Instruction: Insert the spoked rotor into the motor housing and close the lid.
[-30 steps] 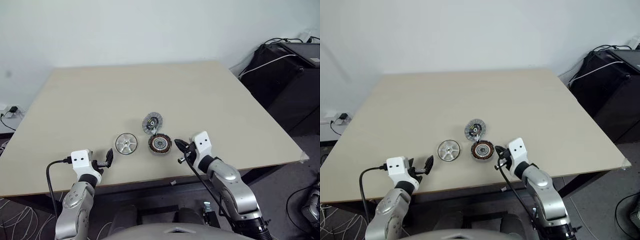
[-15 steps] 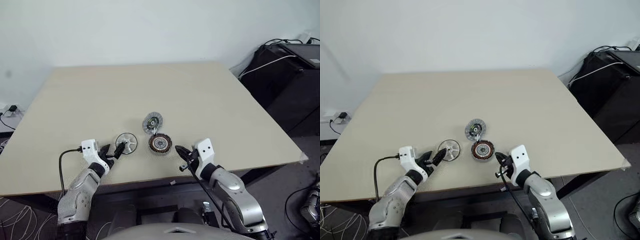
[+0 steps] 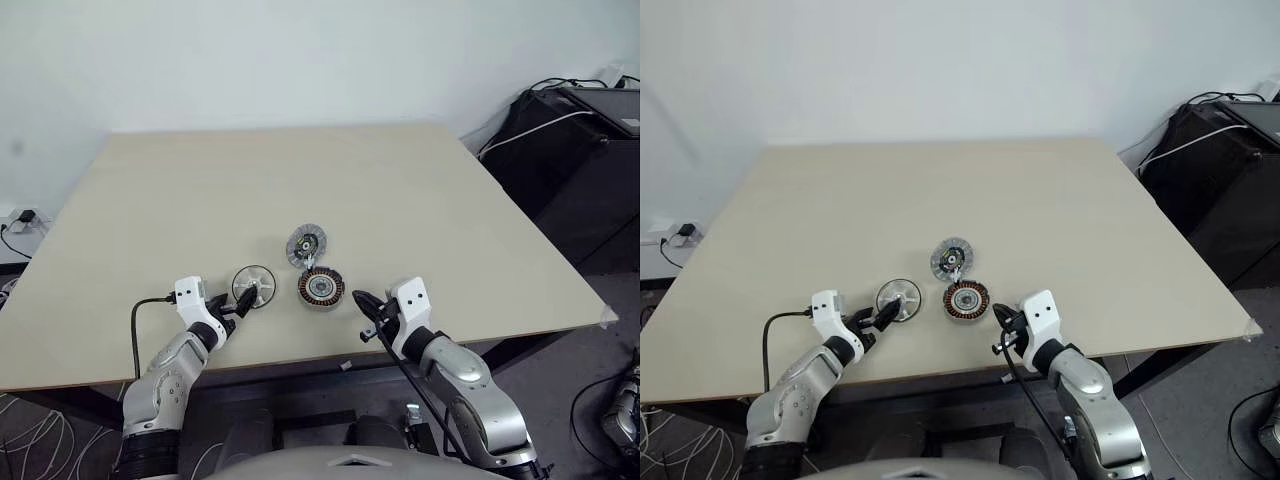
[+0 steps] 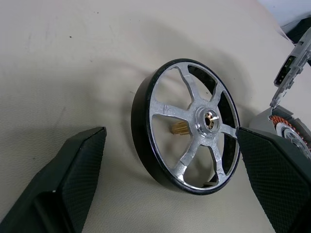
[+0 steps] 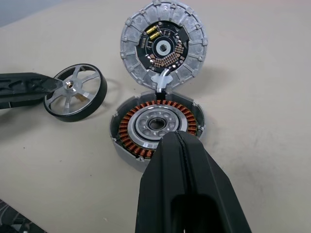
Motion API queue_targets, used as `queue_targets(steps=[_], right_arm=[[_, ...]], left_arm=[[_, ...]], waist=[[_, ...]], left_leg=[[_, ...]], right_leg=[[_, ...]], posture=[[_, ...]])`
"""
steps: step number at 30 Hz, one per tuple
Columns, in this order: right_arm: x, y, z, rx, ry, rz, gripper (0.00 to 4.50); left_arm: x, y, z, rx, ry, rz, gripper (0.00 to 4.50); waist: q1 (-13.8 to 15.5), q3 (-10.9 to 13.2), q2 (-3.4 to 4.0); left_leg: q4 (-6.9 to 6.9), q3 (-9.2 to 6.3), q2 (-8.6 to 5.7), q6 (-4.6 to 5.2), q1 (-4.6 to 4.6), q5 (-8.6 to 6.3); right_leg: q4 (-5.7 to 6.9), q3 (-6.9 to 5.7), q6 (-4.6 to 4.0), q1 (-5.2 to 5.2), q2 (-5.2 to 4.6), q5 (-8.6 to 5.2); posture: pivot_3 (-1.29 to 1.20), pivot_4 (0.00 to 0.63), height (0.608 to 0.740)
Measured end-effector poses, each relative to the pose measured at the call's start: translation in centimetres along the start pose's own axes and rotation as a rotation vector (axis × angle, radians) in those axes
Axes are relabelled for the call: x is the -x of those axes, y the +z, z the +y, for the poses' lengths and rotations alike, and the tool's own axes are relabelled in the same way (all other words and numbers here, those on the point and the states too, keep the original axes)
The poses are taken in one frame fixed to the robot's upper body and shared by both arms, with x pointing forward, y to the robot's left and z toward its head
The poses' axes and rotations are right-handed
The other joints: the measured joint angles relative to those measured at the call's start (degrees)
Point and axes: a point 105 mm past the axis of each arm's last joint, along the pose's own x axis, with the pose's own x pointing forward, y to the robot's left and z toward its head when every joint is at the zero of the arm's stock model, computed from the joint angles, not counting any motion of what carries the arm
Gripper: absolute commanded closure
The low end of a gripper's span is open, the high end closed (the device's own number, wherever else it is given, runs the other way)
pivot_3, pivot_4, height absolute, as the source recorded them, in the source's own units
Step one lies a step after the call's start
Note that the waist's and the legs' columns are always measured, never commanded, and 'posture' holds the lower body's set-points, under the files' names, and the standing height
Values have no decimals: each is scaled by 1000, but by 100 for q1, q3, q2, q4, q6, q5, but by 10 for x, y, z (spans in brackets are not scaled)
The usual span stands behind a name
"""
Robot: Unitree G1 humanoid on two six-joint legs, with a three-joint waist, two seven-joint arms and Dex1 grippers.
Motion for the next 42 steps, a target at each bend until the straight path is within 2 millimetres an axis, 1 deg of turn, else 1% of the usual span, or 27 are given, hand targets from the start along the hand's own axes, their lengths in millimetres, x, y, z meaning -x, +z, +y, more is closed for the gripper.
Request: queue_targets(steps=[11,15,18,21,27,29,31,34,39,41,42], right_arm=[[-2,0,0,3,1,-5,4489],[-2,0,0,3,1,-4,4489],[-2,0,0,3,1,-4,4489],[-2,0,-1,4,2,-5,4500],[-2,1,-1,7,2,-7,4500],[-2,1,-1,7,1,-7,4500],[-2,1,-1,7,1,-7,4500],[-2,1,-2,8,0,-7,4500],[-2,1,-2,11,-2,-4,4500],[-1,0,-3,9,-6,-2,4500],[0,-1,-3,8,-11,1,4500]], left_arm=[[-2,-4,-15,174,-79,-14,0],[-4,0,-15,216,-63,-37,0],[-8,-1,-13,264,-40,-38,0],[-12,-1,-13,310,-19,-46,575],[-20,-6,-4,417,50,-53,2536],[-21,-3,-3,444,51,-71,3209],[-22,3,-5,463,34,-94,3707],[-24,9,-9,480,12,-122,4019],[-19,8,-6,508,12,-146,4019],[-12,10,-2,527,7,-185,4019],[-6,14,2,540,5,-226,4019]], waist=[[-1,-1,-2],[0,-1,-3],[0,-1,-4],[9,-3,-6],[20,-6,-8],[19,-10,-14],[11,-19,-18],[1,-44,-18],[-17,-49,-20],[-24,-47,-23],[-25,-44,-26]], left_leg=[[2,-1,-2,0,0,0],[3,-3,-2,1,0,0],[7,-3,-3,1,0,0],[10,-6,-4,1,2,0],[16,-9,-5,1,2,0],[16,-9,-5,1,3,0],[16,-10,-5,1,4,0],[16,-9,-4,1,7,0],[15,-9,-1,0,6,0],[11,-9,1,0,3,0],[10,-9,2,0,2,0]], right_leg=[[0,0,0,1,0,0],[0,0,0,2,1,0],[0,-1,1,5,2,0],[0,-3,2,9,2,1],[0,-7,13,14,1,7],[0,-7,13,15,0,7],[0,-6,12,15,1,8],[0,-4,12,17,1,8],[0,-3,8,14,3,10],[-5,-2,7,10,3,10],[-7,-1,6,8,2,10]], posture=[[0,0,740],[0,0,740],[0,0,740],[0,0,740],[0,0,740],[0,0,740],[0,0,740],[0,0,740],[0,0,740],[0,0,740],[0,0,740]])
